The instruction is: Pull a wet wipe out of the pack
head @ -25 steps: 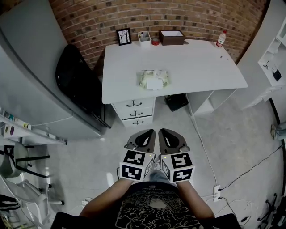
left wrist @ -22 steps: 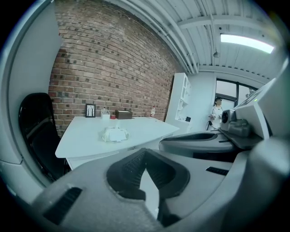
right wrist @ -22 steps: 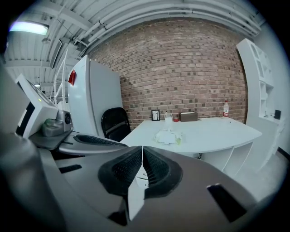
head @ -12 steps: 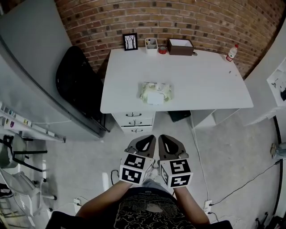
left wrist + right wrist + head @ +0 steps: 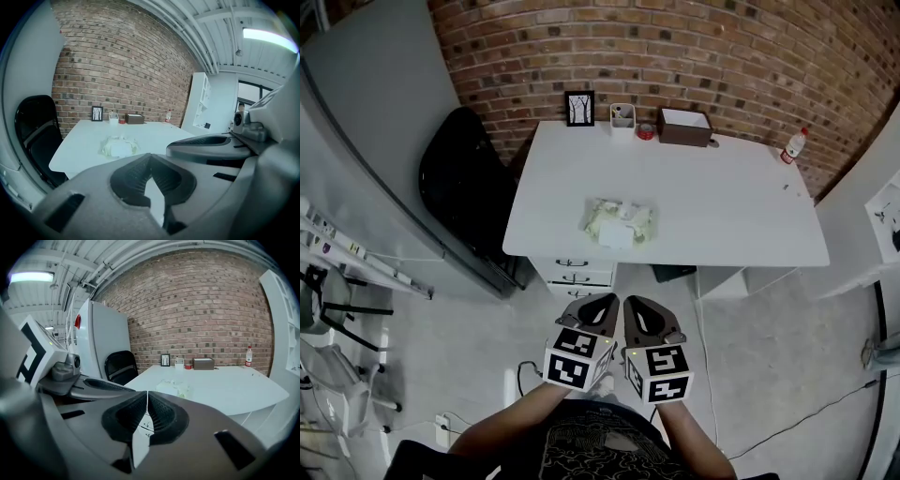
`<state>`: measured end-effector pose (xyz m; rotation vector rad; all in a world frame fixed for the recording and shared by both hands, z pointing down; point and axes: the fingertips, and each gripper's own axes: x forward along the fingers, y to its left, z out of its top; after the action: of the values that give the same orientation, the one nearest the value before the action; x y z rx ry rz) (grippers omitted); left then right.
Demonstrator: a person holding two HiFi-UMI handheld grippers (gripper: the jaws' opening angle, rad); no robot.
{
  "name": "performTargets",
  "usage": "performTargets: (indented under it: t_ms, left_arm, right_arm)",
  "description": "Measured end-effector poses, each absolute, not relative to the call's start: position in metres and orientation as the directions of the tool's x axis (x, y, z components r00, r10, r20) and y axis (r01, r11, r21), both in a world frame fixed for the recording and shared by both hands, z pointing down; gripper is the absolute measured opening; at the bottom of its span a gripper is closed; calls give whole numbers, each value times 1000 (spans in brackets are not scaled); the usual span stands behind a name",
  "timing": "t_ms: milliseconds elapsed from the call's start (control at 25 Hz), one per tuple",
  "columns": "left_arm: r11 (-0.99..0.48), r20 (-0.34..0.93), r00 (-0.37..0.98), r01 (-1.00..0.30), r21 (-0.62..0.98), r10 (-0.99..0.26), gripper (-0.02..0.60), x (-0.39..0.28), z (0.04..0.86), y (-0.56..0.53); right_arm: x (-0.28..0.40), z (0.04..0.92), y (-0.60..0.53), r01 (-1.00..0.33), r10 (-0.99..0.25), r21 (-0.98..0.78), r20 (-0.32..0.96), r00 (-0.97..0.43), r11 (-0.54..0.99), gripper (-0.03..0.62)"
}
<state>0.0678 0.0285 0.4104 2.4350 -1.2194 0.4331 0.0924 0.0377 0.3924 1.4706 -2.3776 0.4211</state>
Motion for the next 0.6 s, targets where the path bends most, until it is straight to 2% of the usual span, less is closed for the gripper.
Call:
performTargets:
  t_ms: [600]
  left_arm:
    - [-494,415,529,-846,198,-740,12,66,402,1]
  right_arm:
    - [89,387,12,-862,-780,-67,394,-486,503,20]
